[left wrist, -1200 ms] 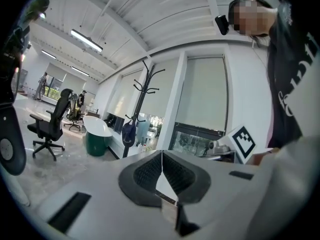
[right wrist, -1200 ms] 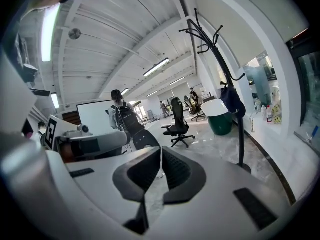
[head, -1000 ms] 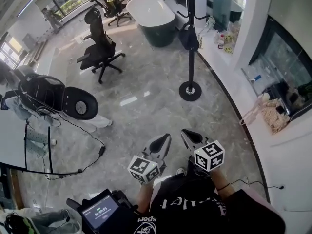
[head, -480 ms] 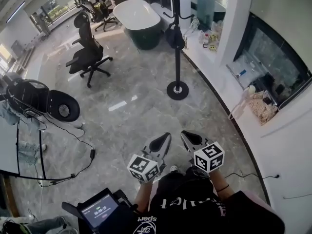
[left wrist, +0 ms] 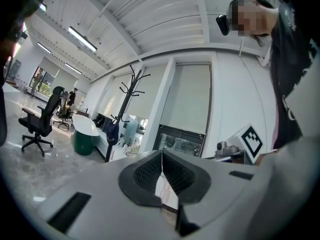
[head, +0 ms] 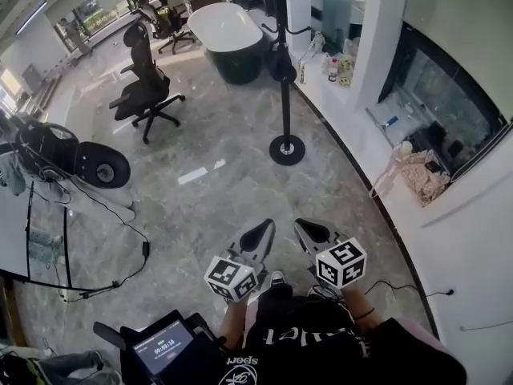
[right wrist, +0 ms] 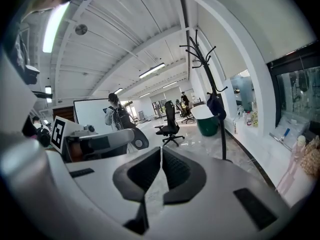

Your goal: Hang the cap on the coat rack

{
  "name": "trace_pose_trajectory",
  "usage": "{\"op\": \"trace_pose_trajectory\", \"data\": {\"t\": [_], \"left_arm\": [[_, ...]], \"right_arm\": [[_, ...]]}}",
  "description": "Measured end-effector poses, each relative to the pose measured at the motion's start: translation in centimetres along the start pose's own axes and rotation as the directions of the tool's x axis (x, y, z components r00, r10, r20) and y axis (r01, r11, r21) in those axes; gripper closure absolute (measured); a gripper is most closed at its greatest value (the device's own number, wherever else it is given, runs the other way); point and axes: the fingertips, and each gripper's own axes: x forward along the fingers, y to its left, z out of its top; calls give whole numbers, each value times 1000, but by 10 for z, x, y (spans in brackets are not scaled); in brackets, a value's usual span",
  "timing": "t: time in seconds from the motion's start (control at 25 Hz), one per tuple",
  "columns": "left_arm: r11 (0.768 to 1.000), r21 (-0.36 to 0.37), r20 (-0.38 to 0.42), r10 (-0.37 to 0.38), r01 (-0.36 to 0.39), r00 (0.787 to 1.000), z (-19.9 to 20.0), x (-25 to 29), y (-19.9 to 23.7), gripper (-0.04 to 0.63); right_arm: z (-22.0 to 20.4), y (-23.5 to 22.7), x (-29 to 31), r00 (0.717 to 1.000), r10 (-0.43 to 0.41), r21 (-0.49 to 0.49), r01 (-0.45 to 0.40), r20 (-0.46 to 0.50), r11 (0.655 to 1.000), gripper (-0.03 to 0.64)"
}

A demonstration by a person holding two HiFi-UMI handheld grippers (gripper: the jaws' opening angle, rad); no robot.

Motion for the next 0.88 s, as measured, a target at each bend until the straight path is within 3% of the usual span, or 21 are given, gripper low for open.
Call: {"op": "trace_pose_trajectory", "data": {"t": [0.48,0.88], "left_arm": [[1000,-4,-29,-23,23,999,-45,30,-118,589],[1000,-11,-24,15,-15,1000,-65,38,-162,589]], "right_arm": [[-36,-38,-100,1000,11,17,-11,-23,1000,594],[-52,-47,-143,998,55,5,-55,-38,998,594]]}}
